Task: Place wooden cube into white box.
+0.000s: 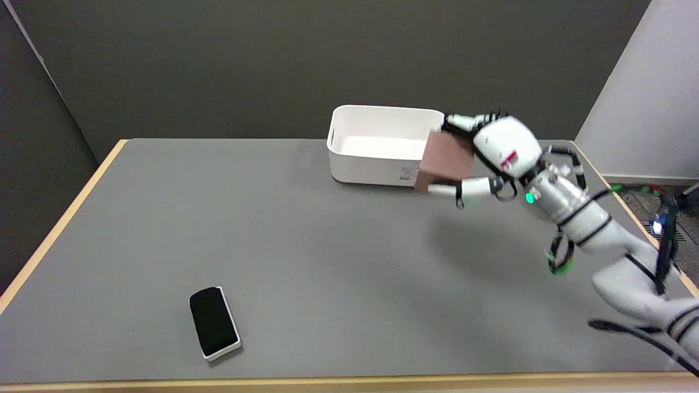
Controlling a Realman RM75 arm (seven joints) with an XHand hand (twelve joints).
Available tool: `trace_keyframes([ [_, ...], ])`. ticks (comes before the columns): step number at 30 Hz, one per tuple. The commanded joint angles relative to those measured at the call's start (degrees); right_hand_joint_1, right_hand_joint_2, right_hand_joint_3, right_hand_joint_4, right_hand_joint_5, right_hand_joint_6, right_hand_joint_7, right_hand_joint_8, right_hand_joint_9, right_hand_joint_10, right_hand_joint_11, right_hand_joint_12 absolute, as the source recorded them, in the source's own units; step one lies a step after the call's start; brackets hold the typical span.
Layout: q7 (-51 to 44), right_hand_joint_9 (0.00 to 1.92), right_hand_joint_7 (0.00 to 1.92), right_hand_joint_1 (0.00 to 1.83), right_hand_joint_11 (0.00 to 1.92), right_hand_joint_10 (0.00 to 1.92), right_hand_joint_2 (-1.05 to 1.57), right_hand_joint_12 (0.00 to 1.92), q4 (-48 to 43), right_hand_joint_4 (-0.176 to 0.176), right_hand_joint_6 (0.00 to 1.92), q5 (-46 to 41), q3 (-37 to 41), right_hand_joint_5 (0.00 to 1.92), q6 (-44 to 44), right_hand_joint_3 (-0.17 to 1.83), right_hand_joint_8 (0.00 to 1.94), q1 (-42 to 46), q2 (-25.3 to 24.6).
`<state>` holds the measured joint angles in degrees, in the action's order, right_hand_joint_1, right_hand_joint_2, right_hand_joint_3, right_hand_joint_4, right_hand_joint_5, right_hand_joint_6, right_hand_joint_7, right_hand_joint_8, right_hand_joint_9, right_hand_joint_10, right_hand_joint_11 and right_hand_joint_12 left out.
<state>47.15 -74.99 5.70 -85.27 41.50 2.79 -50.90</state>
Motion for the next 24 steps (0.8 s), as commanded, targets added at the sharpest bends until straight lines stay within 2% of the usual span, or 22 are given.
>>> trace_keyframes([
  [1, -3.8, 0.87, 0.91, 1.21, 0.78, 1.41, 1.1, 1.92, 26.36, -0.176, 1.47, -1.16, -16.13, 0.59, -5.49, 0.3, 1.34, -39.63, -6.83],
  [8, -6.2, 0.87, 0.9, 1.21, 0.77, 1.41, 1.11, 1.92, 45.27, -0.176, 1.47, -1.16, -22.09, 0.58, -10.31, 0.28, 1.34, -51.4, -14.28],
  [14, -20.13, 0.86, 0.9, 1.2, 0.72, 1.4, 1.08, 1.92, 59.92, -0.138, 1.49, -4.24, -21.6, 0.6, -11.02, 0.34, 1.33, -58.73, -21.37],
  [21, -32.12, 0.84, 0.88, 1.19, 0.64, 1.41, 1.11, 1.92, 60.72, -0.138, 1.51, -18.46, -21.75, 0.58, -10.08, 0.29, 1.35, -57.66, -21.8],
  [24, -33.97, 0.84, 0.87, 1.19, 0.63, 1.41, 1.12, 1.92, 59.76, -0.137, 1.51, -20.53, -21.6, 0.58, -9.67, 0.28, 1.36, -56.51, -21.23],
])
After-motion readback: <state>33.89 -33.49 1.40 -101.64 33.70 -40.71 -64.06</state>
